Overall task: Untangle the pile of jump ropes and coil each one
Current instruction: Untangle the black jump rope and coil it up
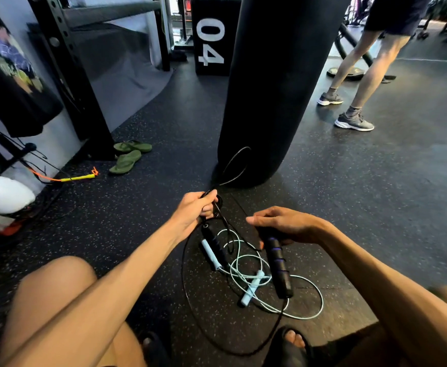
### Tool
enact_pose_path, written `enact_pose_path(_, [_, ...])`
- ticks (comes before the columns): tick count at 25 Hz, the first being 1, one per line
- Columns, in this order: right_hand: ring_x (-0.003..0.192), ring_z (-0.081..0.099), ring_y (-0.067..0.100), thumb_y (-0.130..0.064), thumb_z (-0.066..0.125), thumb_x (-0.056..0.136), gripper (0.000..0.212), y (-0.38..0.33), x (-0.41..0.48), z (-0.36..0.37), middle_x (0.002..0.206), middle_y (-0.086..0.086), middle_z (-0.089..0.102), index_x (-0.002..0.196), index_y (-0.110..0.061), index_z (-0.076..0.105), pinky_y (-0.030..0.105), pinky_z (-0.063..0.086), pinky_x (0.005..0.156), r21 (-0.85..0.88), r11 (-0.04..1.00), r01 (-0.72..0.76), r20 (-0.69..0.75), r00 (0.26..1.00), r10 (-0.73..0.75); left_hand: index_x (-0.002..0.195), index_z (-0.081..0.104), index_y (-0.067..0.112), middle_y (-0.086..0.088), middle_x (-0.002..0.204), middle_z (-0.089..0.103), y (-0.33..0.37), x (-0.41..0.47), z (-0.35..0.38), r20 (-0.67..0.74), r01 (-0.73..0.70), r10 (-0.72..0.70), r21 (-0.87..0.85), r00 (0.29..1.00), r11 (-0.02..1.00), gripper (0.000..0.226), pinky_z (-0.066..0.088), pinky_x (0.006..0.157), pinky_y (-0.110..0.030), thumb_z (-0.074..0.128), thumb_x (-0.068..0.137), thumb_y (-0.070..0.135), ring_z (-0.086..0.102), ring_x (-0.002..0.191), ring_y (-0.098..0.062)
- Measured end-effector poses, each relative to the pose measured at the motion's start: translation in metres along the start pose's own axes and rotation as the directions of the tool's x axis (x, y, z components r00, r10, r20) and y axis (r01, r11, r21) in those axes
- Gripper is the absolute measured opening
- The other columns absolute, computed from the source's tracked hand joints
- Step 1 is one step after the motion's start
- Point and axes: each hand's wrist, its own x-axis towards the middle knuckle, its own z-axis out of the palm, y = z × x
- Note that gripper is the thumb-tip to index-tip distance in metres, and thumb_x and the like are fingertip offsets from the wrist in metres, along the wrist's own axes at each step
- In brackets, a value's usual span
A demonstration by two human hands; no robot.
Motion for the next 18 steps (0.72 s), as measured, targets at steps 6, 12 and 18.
enact_pose_path(6, [0.048, 0.049, 0.012, -0.036, 0.052, 0.1, 0.03, 0.008, -0.004, -0.009, 0.07, 0.008, 0.069, 0.081, -0.015, 0.061, 0.023, 0.029, 0.04, -0.108, 0.992, 0.062, -0.174, 0.982, -0.081, 0.089, 0.061, 0.0, 0.005, 0.051, 0.035, 0.003, -0.002, -0.012, 0.075, 0.002, -0.012, 0.139, 0.997, 0.99, 0.021, 0.027, 0.053, -0.025, 0.053, 0.099, 0.016, 0.029, 0.046, -0.007])
enact_pose_path(12, [0.043, 0.056, 0.023, -0.039, 0.055, 0.098, 0.035, 0.021, 0.007, -0.028, 0.068, 0.005, 0.07, 0.076, -0.013, 0.066, 0.033, 0.046, 0.044, -0.231, 0.97, 0.075, -0.593, 0.779, -0.202, 0.09, 0.064, 0.0, 0.004, 0.054, 0.039, 0.006, -0.002, -0.015, 0.105, -0.008, -0.012, 0.19, 0.994, 0.982, 0.022, 0.029, 0.052, -0.024, 0.054, 0.098, 0.017, 0.031, 0.046, -0.007])
enact_pose_path(18, [0.071, 0.067, 0.025, -0.06, 0.052, 0.09, 0.04, 0.022, 0.006, -0.039, 0.077, 0.002, 0.07, 0.087, -0.021, 0.061, 0.049, 0.057, 0.066, -0.386, 0.919, -0.073, -0.837, 0.447, -0.316, 0.084, 0.071, 0.005, 0.005, 0.051, 0.043, -0.006, 0.001, -0.016, 0.095, -0.077, 0.042, 0.412, 0.995, 0.908, 0.023, 0.031, 0.054, -0.024, 0.067, 0.091, 0.026, 0.039, 0.051, -0.009])
